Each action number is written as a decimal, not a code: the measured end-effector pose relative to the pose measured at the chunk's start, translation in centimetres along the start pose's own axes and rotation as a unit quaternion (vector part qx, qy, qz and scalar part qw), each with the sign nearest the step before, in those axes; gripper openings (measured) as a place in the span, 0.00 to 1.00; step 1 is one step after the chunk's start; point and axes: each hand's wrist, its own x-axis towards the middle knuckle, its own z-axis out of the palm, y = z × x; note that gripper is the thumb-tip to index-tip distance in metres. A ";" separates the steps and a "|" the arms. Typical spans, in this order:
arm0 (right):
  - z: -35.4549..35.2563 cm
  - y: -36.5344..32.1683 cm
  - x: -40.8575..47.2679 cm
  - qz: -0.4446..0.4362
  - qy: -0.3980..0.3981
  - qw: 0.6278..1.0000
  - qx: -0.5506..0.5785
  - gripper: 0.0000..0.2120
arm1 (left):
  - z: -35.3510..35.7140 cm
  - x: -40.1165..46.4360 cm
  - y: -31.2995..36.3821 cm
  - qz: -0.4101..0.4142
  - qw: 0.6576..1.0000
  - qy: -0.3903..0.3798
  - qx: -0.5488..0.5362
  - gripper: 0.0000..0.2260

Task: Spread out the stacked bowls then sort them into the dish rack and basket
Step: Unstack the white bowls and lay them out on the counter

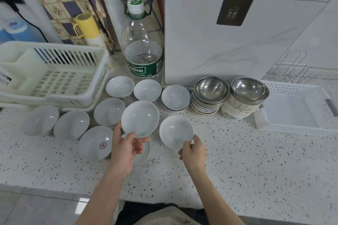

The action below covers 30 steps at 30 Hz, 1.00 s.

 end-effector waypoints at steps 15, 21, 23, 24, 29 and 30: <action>1.1 0.4 1.4 0.002 -0.002 1.000 -0.024 0.17 | -3.0 -3.2 -0.8 -0.037 0.999 0.004 -0.028 0.22; 1.8 0.1 1.6 0.005 -0.001 1.000 -0.018 0.18 | -4.1 -3.6 -1.3 -0.046 0.999 0.003 -0.006 0.22; 2.0 0.0 1.6 0.005 0.003 1.000 -0.019 0.19 | -4.3 -3.7 -1.5 -0.050 0.999 0.001 0.000 0.22; 2.0 0.0 1.6 0.009 0.003 1.000 -0.022 0.19 | -4.4 -3.7 -1.6 -0.052 0.999 0.000 0.003 0.21; 2.2 0.0 1.5 0.022 0.017 1.000 -0.007 0.20 | -4.7 -3.9 -2.1 -0.061 0.998 -0.006 0.022 0.21; 2.2 0.0 1.5 0.024 0.021 0.999 -0.005 0.20 | -4.7 -3.9 -2.2 -0.062 0.998 -0.009 0.027 0.22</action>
